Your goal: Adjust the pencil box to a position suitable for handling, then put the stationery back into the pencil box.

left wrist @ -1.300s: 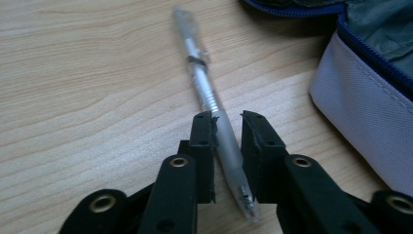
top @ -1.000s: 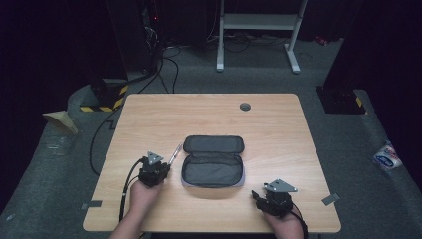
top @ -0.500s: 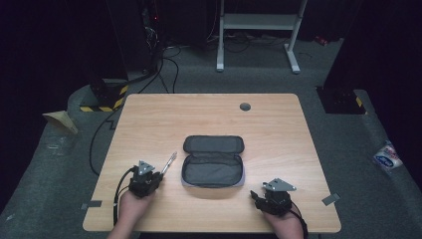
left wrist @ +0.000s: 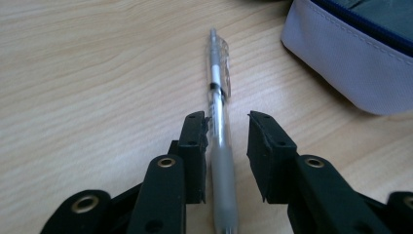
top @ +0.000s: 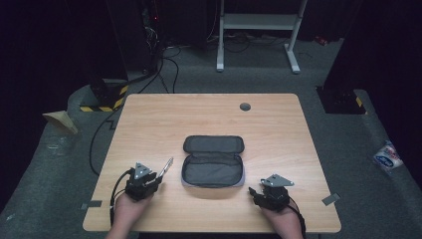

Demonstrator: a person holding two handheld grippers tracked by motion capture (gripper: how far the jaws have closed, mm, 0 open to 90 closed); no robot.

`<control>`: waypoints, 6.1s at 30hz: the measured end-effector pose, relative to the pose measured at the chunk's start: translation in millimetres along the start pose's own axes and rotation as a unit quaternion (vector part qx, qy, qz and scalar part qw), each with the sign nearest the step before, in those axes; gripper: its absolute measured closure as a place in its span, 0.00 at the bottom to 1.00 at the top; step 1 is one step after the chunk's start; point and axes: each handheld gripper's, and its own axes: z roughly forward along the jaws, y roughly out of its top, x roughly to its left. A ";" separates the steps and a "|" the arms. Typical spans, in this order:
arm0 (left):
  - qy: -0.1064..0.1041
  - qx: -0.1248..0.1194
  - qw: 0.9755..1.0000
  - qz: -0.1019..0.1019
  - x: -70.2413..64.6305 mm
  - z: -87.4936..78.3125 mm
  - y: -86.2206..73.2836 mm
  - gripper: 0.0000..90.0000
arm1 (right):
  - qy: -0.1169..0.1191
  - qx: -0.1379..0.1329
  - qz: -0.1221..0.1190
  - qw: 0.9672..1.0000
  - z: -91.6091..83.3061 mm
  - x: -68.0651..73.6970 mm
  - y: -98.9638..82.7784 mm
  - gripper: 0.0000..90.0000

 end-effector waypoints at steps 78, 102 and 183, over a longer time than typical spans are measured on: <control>-0.045 -0.160 0.986 0.022 -2.5 -18.4 27.0 0.88 | -0.011 -0.001 0.008 1.000 -1.7 -0.1 -1.9 0.45; -0.110 -0.172 0.978 0.053 -33.1 -25.8 65.3 0.88 | -0.011 0.001 0.005 1.000 0.0 0.9 -0.3 0.44; -0.189 -0.034 0.950 0.247 -122.5 46.8 121.6 0.88 | -0.009 0.001 0.001 1.000 -1.5 2.1 -1.8 0.44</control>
